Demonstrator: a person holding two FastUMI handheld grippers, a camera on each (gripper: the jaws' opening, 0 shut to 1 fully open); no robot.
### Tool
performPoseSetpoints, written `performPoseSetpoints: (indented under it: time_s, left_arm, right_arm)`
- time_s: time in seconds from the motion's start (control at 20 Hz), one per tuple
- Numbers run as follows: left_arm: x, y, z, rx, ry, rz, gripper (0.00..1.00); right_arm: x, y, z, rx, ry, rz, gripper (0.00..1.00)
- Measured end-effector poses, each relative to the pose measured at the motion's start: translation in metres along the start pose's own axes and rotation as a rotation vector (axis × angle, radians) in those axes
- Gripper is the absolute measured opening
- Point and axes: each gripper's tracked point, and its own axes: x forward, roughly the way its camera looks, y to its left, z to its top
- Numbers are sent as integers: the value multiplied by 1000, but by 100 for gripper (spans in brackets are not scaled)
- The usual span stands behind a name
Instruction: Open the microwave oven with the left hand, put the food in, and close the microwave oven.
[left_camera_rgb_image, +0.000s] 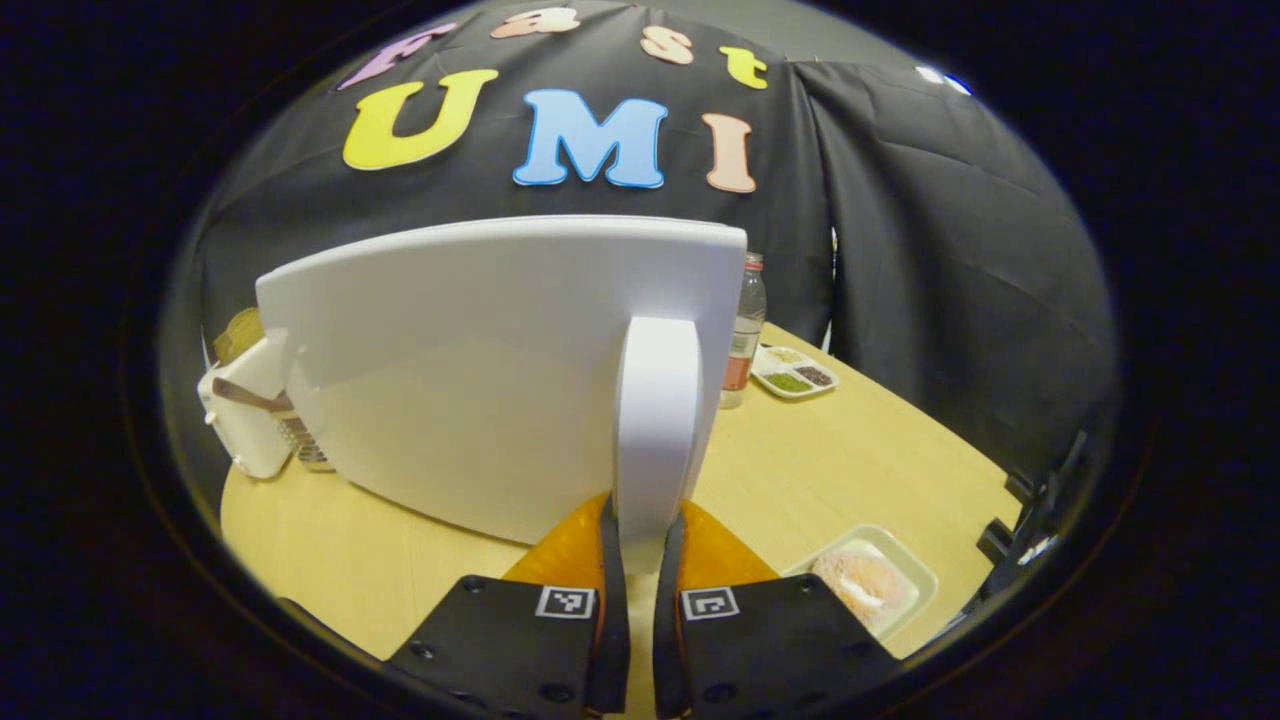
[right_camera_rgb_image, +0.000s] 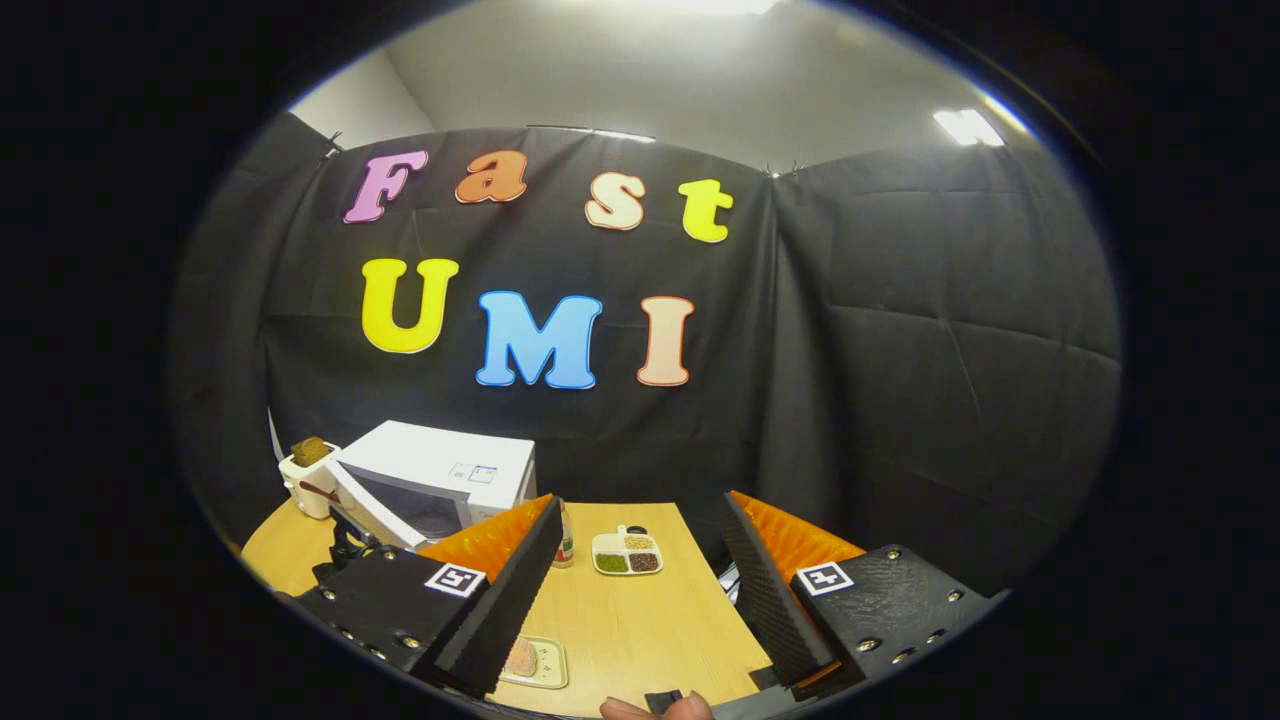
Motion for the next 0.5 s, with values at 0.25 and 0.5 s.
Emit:
performPoseSetpoints:
  time_s: [0.25, 0.5]
  left_arm:
    - [-73, 37, -36, 31, 28, 67, 30]
    - [-152, 80, -44, -44, -14, 197, 37]
  right_arm:
    - [9, 37, -18, -39, 21, 85, 97]
    - [26, 64, -62, -82, 74, 155, 97]
